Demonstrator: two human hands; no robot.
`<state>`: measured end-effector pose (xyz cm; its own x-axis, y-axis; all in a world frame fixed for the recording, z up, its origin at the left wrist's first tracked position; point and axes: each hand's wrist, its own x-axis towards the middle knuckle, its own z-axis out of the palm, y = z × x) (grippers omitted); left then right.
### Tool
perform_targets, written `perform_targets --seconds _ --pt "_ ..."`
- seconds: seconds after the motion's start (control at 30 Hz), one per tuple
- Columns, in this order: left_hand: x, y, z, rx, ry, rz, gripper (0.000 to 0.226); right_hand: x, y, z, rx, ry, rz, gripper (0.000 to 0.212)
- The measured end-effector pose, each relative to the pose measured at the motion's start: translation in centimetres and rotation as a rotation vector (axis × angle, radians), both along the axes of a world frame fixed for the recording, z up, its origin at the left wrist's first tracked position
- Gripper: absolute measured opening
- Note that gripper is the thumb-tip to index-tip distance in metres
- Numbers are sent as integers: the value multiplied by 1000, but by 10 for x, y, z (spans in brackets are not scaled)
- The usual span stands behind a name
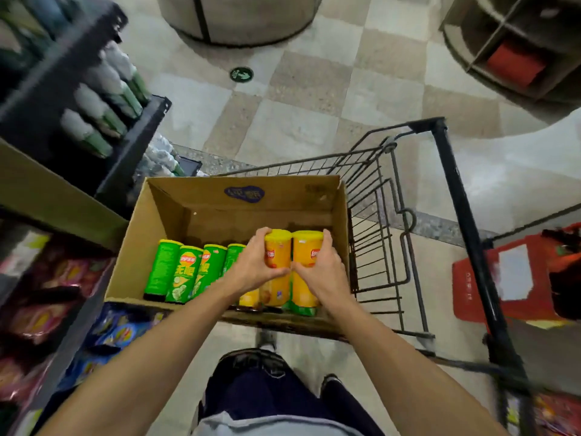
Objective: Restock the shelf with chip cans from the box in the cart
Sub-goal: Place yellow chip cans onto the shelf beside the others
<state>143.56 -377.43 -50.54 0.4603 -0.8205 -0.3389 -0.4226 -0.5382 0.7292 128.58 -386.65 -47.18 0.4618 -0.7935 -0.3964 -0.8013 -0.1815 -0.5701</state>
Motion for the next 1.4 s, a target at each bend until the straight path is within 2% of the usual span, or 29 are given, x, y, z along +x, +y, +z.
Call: perform_targets --seconds 0.3,0.73,1.03,1.23,1.4 --pt "-19 103 84 -211 -219 300 89 14 57 60 -124 -276 313 102" --pt "-39 340 161 -161 -396 718 86 65 253 121 -135 -479 772 100" --pt "-62 550 220 -162 -547 983 88 99 459 177 -127 -598 1080 104" --pt "-74 689 267 -156 -638 1074 88 112 599 211 -103 -695 1173 103" --pt "-84 773 294 -155 -714 1128 90 118 689 233 -119 -758 1222 104"
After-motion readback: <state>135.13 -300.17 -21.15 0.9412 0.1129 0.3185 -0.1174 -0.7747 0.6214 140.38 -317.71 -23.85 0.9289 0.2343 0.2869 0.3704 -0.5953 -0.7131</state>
